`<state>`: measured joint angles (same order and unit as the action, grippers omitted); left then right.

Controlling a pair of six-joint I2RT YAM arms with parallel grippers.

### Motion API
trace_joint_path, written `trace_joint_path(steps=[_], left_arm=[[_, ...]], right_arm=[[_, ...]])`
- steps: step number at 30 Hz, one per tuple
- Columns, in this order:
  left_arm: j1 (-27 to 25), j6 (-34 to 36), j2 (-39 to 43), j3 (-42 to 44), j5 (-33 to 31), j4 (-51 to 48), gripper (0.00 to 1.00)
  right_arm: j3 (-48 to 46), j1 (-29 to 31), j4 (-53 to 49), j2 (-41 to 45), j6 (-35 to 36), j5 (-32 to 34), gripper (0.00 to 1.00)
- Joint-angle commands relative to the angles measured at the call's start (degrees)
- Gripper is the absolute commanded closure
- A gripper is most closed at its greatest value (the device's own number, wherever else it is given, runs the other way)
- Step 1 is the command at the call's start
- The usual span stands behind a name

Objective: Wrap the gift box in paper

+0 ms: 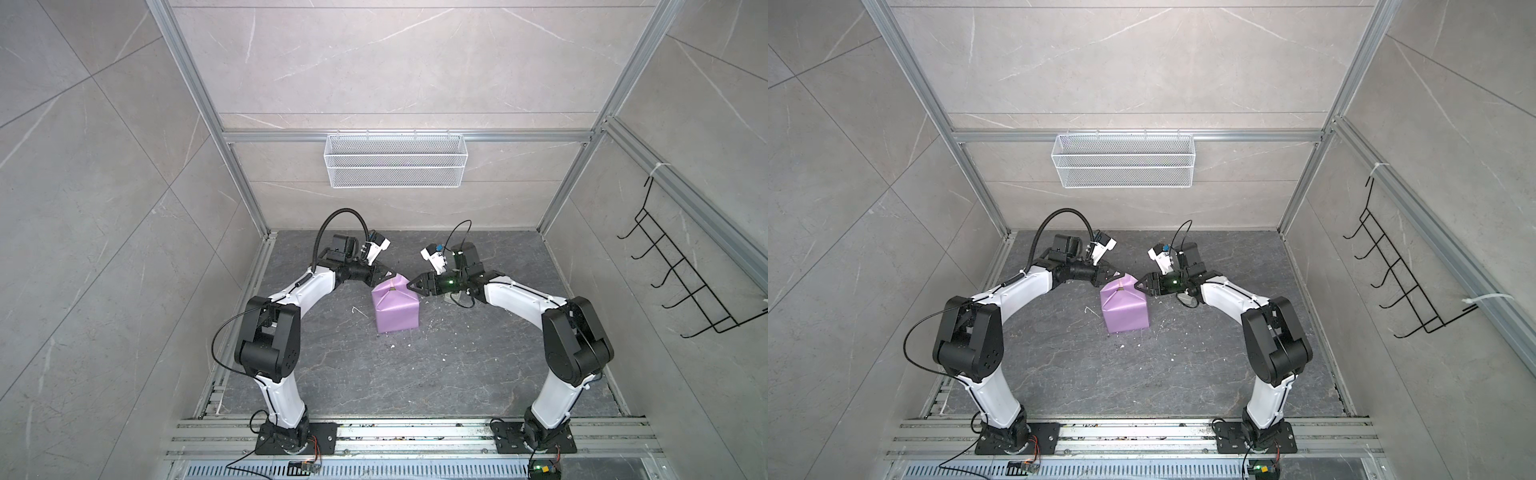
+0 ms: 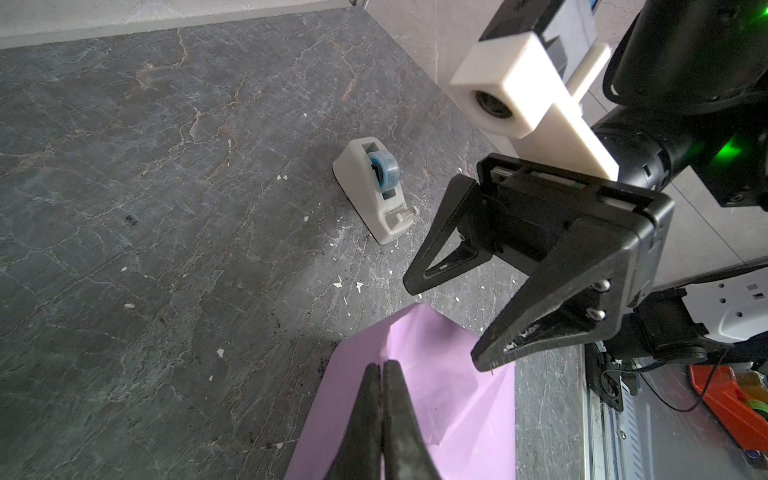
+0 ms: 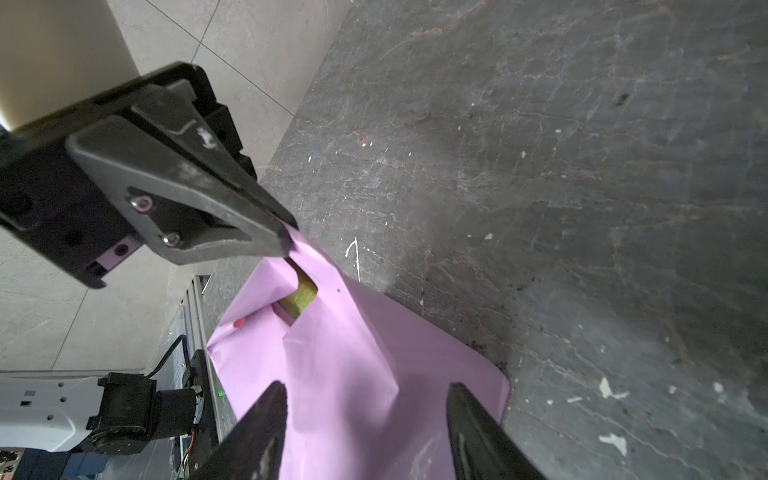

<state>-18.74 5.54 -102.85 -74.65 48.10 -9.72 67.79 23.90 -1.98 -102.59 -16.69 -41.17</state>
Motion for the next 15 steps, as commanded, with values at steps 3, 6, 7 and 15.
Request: trace_joint_path(steps=[3, 6, 7, 15], left_arm=[[-0.7, -0.4, 4.3, 1.0, -0.5, 1.5, 1.00], [-1.0, -0.4, 5.1, 1.7, -1.3, 1.5, 1.00], [-1.2, -0.4, 5.5, 2.1, -1.6, 1.5, 1.00], [-2.7, -0.2, 8.8, 5.5, -4.0, 1.2, 1.00]], right_arm=[[-3.4, 0.7, 0.6, 1.7, -2.1, 1.9, 0.38], [-5.3, 1.0, 1.9, 2.0, -3.5, 3.0, 0.39], [-6.0, 1.1, 2.5, 2.0, -4.2, 3.3, 0.39], [-9.8, 1.7, 6.3, 3.3, -9.4, 6.3, 0.40]])
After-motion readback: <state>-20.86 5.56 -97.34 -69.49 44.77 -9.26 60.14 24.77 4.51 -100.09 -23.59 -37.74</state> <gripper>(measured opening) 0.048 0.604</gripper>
